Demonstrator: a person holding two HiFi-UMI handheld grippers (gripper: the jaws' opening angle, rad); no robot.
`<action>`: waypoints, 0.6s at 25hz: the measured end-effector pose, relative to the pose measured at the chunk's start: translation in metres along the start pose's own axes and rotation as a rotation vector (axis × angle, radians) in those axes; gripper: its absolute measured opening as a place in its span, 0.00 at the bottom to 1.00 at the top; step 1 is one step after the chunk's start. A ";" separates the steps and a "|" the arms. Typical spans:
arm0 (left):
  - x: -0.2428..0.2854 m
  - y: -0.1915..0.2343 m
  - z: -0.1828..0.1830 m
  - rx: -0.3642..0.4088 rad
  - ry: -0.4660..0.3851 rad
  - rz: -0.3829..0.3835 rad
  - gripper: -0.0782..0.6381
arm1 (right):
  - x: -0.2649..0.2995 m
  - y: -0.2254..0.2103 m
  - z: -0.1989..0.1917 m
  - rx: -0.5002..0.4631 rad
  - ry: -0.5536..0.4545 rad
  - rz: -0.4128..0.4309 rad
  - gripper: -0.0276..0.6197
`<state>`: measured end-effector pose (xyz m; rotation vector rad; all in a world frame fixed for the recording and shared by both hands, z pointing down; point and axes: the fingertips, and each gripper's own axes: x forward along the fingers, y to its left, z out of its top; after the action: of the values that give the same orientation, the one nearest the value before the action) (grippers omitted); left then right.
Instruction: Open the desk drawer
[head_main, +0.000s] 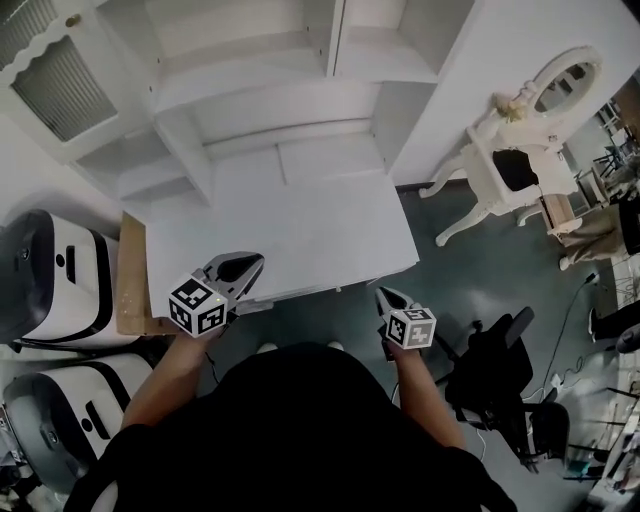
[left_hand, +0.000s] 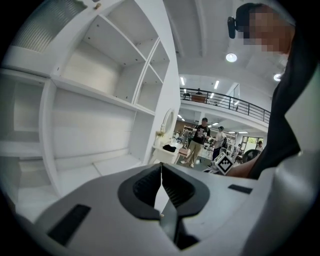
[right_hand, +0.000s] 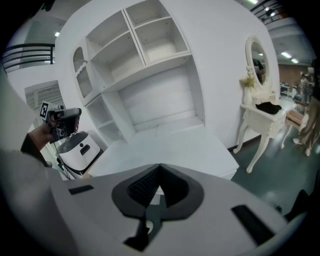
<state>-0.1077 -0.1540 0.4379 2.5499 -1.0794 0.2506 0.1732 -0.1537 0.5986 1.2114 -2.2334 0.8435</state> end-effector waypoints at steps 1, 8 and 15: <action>-0.001 0.000 -0.003 -0.006 0.003 0.011 0.13 | 0.006 -0.003 -0.007 -0.001 0.020 0.007 0.05; -0.007 -0.003 -0.025 -0.055 0.027 0.073 0.13 | 0.050 -0.022 -0.054 -0.006 0.139 0.049 0.05; -0.017 -0.005 -0.043 -0.085 0.051 0.113 0.13 | 0.096 -0.025 -0.096 -0.090 0.242 0.055 0.13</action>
<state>-0.1174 -0.1226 0.4709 2.3985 -1.1901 0.2914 0.1563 -0.1522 0.7350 0.9558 -2.0921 0.8527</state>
